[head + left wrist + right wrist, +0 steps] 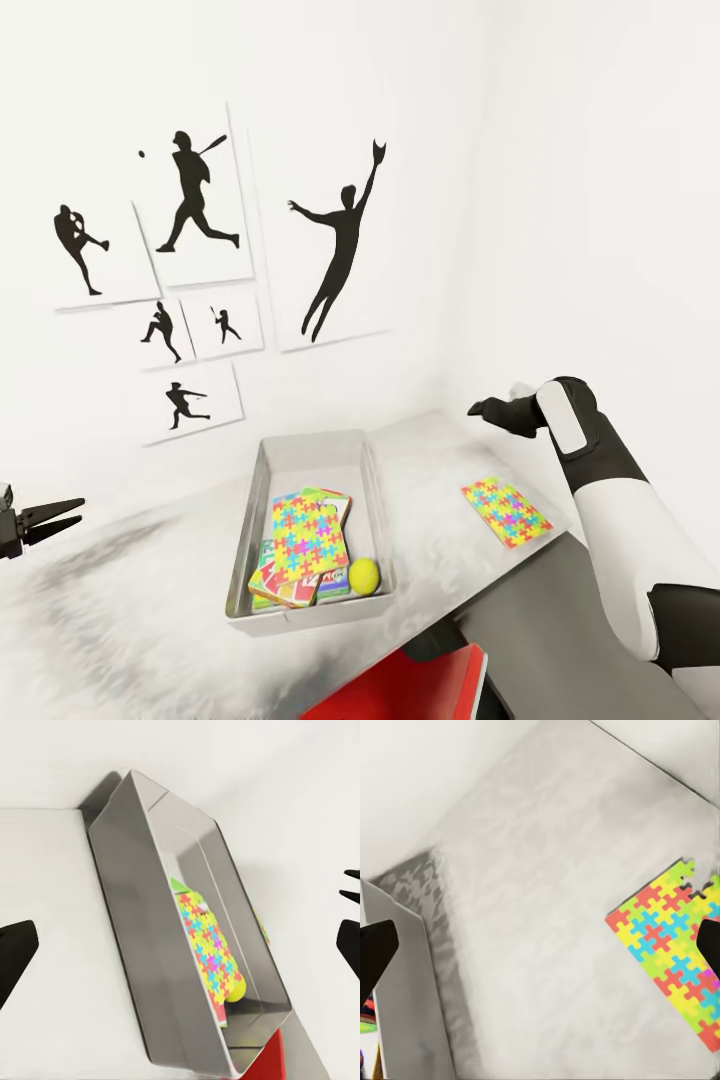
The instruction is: Put all the toys in the child's room - the three board games (two on the bed and one on the table), the two jigsaw puzzles on the table, and the tennis ball on the table - inside the toy box on the table in the child's room.
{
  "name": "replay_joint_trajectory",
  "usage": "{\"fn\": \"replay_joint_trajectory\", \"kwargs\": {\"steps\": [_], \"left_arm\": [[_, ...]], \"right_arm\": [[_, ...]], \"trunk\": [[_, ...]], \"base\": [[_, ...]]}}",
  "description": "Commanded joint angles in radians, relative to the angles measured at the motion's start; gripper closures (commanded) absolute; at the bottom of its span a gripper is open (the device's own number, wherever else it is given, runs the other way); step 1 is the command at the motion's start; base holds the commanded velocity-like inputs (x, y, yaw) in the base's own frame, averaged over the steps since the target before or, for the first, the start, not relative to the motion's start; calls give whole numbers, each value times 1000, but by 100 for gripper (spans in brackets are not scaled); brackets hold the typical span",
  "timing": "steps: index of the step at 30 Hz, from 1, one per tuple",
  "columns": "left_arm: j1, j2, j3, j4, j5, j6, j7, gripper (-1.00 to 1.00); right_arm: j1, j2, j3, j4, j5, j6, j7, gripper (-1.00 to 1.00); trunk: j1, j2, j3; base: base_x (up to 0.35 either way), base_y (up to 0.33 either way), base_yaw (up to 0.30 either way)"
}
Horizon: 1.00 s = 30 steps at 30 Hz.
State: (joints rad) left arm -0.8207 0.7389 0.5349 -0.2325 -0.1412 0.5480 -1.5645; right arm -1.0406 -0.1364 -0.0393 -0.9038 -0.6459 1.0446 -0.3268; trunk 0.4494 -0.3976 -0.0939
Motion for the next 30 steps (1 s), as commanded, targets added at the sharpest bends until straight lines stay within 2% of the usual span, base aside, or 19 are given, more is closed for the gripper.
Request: {"fn": "replay_joint_trajectory", "kwargs": {"steps": [1, 10, 20, 22, 25, 27, 29, 30], "left_arm": [[-1, 2, 7, 0, -11, 11, -6, -100], [-1, 11, 7, 1, -9, 10, -6, -100], [-5, 8, 10, 0, -5, 17, -6, -100], [-9, 4, 10, -1, -5, 29, -6, -100], [-15, -3, 10, -18, -5, 85, -6, -100], [-19, -18, 10, -66, -5, 140, -6, -100], [-23, -55, 8, -155, -4, 205, -6, -100], [-25, -83, 5, -229, -4, 258, -6, -100]], "right_arm": [[-1, 0, -1, 2, -11, 3, -16, -100], [-26, 1, -7, 118, -10, 3, -59, -100], [-40, 0, -8, 148, -7, 3, -63, -100], [-42, 0, -8, 148, -6, 3, -63, -100], [-53, 0, -8, 149, -6, 3, -62, -100], [-63, 0, -6, 149, -6, 3, -62, -100], [-69, -2, -6, 149, -6, 3, -62, -100], [-71, -6, -6, 149, -6, 3, -61, -100]], "trunk": [[1, -2, -4], [1, -2, -19], [1, -2, -35], [1, -2, -38], [1, -2, -43], [1, -2, -47], [1, -2, -50], [1, -2, -52]], "base": [[0, 0, 0], [0, 0, 0], [0, 0, 0], [0, 0, 0], [0, 0, 0], [0, 0, 0], [0, 0, 0], [0, 0, 0]]}}
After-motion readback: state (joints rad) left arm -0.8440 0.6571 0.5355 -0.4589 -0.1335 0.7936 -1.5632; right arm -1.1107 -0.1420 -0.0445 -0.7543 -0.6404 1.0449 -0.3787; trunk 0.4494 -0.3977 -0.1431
